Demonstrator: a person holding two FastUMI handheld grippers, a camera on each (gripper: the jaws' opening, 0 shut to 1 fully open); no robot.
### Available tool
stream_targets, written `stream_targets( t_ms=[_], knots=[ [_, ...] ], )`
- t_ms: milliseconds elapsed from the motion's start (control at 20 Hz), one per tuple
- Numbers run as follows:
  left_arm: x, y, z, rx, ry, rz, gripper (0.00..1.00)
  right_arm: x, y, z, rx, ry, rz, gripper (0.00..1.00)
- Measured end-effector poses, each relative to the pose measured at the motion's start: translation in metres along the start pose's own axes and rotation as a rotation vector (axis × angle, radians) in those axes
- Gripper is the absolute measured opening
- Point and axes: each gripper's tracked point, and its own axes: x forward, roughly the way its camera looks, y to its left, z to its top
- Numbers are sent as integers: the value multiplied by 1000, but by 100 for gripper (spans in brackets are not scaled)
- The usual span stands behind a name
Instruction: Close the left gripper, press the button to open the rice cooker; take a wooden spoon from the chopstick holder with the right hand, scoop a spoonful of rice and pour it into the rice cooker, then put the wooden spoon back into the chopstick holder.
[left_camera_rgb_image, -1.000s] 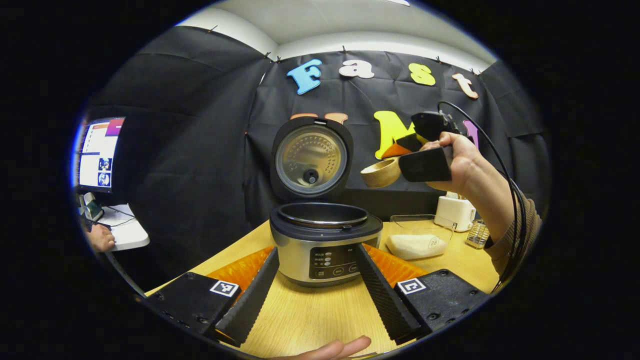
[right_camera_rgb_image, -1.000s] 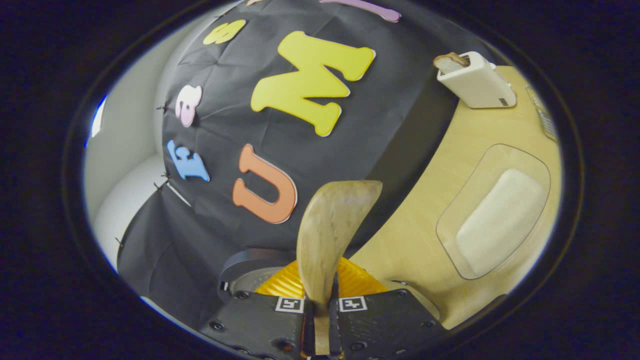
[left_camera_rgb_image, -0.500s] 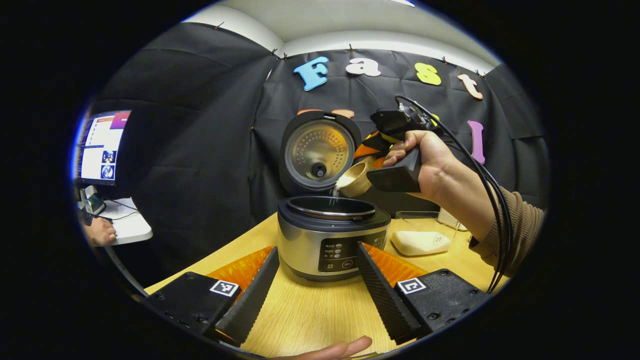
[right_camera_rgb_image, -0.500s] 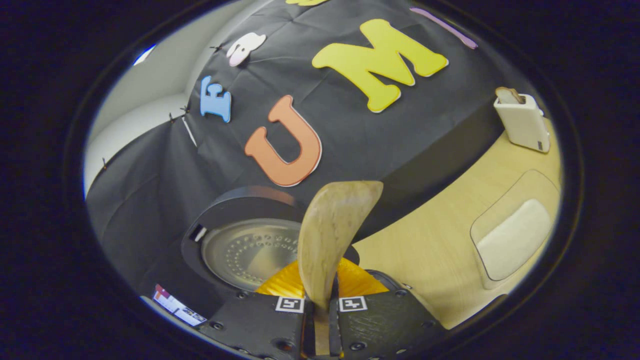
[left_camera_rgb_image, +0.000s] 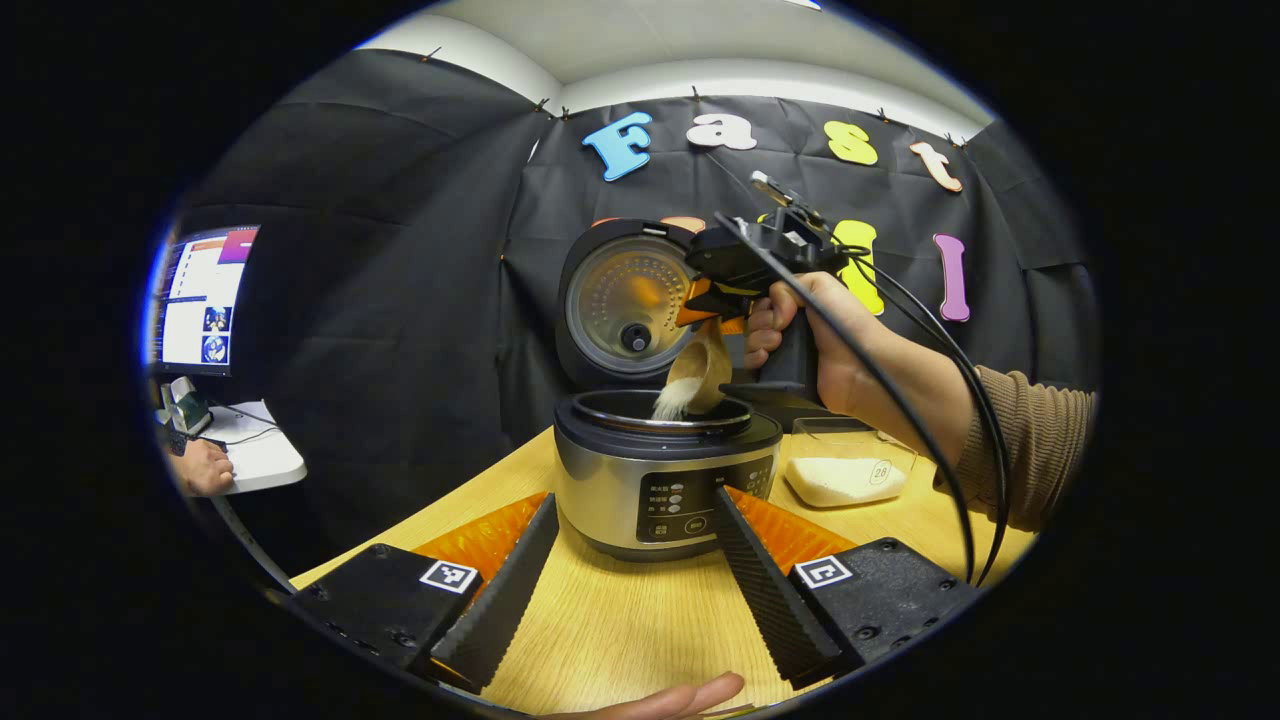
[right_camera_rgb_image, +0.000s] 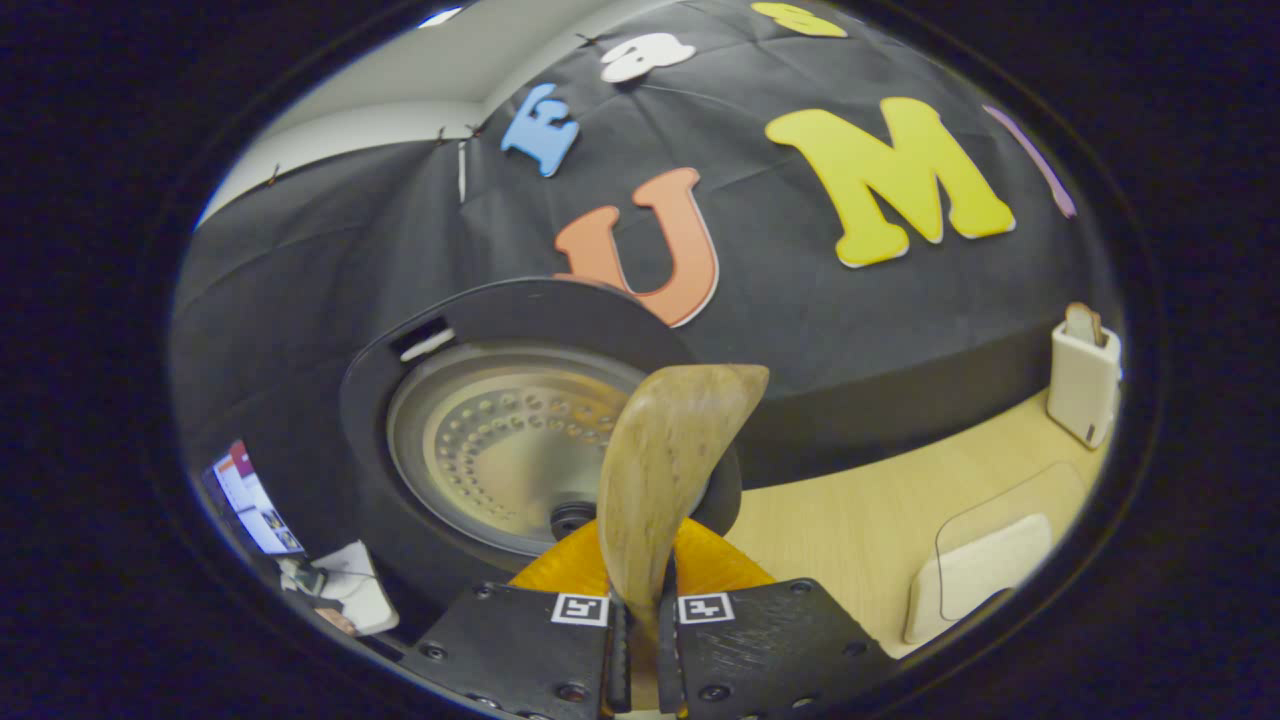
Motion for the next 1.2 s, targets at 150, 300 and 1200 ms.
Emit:
stream_targets(
  t_ms=[150, 300, 1200],
  knots=[
    [3, 0, -3, 3, 9, 0, 99, -1, 12, 0, -103, -21, 7, 11],
    [2, -1, -5, 2, 11, 2, 95, -2, 17, 4, -263, -59, -9, 11],
    [12, 0, -28, -8, 106, 45, 96, -12, 3, 32, -657, -112, -129, 11]
  ],
)
